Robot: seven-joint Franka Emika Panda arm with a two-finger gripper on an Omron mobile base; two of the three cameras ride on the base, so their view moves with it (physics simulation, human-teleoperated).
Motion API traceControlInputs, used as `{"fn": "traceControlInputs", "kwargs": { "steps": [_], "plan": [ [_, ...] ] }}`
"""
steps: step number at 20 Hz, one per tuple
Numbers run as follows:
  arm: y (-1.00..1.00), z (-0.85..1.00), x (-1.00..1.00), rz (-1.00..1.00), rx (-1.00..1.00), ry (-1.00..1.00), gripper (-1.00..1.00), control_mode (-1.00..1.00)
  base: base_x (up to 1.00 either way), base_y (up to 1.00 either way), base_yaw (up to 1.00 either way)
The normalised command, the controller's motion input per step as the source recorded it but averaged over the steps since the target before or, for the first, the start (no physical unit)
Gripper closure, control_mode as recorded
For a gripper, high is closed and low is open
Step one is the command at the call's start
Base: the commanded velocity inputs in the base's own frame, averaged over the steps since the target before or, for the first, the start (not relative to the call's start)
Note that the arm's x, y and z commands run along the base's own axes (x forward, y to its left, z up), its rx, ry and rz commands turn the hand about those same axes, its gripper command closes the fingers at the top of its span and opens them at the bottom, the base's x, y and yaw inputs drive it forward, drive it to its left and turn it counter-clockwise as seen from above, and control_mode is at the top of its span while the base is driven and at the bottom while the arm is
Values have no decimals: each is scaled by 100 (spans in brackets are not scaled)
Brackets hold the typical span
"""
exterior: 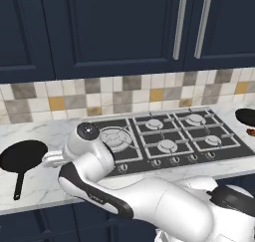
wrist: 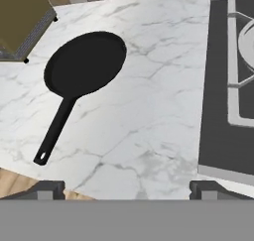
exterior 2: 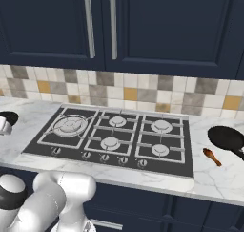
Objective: Place both pans onto different burners. Then place the cucumber and the chicken drumstick on different pans.
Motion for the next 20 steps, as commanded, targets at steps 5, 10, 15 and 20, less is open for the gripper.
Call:
{"fn": "traceControlInputs", "kwargs": {
  "steps": [5,10,15,20],
  "plan": [
    [52,-14,0,0,0,0,-100,-100,0,0,0],
    [50,-13,2,0,0,0,-100,-100,0,0,0],
    [48,-12,5,0,0,0,-100,-100,0,0,0],
    [49,-19,4,0,0,1,-100,-100,0,0,0]
  ]
}}
